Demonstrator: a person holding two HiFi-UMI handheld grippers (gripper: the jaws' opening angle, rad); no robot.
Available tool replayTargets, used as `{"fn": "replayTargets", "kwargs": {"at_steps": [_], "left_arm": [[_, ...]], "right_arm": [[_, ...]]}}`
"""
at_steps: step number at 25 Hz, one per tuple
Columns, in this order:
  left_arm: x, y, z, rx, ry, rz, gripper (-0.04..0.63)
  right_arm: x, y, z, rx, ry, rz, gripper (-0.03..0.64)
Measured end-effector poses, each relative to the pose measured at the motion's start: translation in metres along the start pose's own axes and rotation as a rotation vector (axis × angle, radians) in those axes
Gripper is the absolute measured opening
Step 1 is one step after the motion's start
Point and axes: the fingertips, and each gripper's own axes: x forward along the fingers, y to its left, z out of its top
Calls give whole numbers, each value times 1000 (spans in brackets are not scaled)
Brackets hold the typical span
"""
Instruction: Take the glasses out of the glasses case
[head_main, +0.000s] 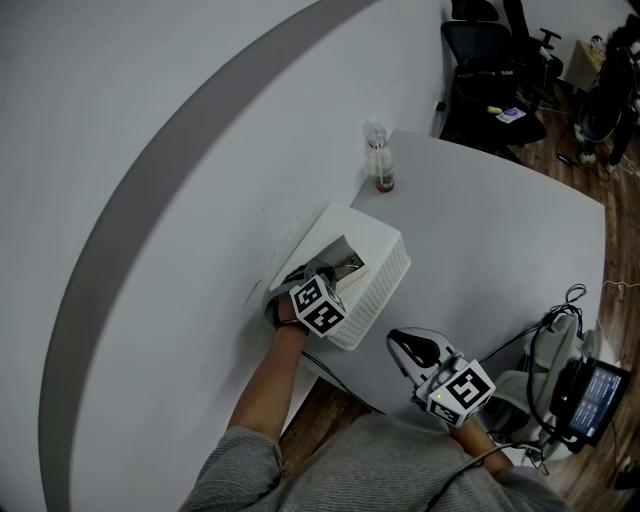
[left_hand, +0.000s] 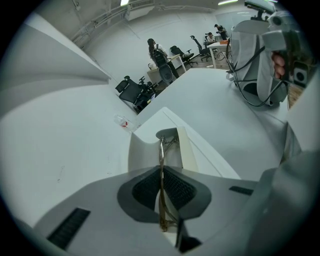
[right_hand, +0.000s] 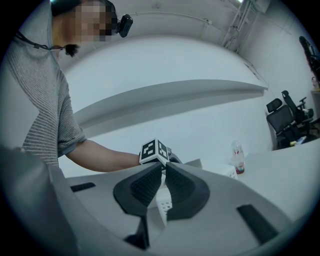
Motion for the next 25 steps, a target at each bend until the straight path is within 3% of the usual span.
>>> {"fn": "replayTargets", "kwargs": {"at_steps": [25], "left_arm": [[-35,31,19,-119,-128,191,26]], "right_arm": [[-1,4,-2,-5,8,13,17]]}}
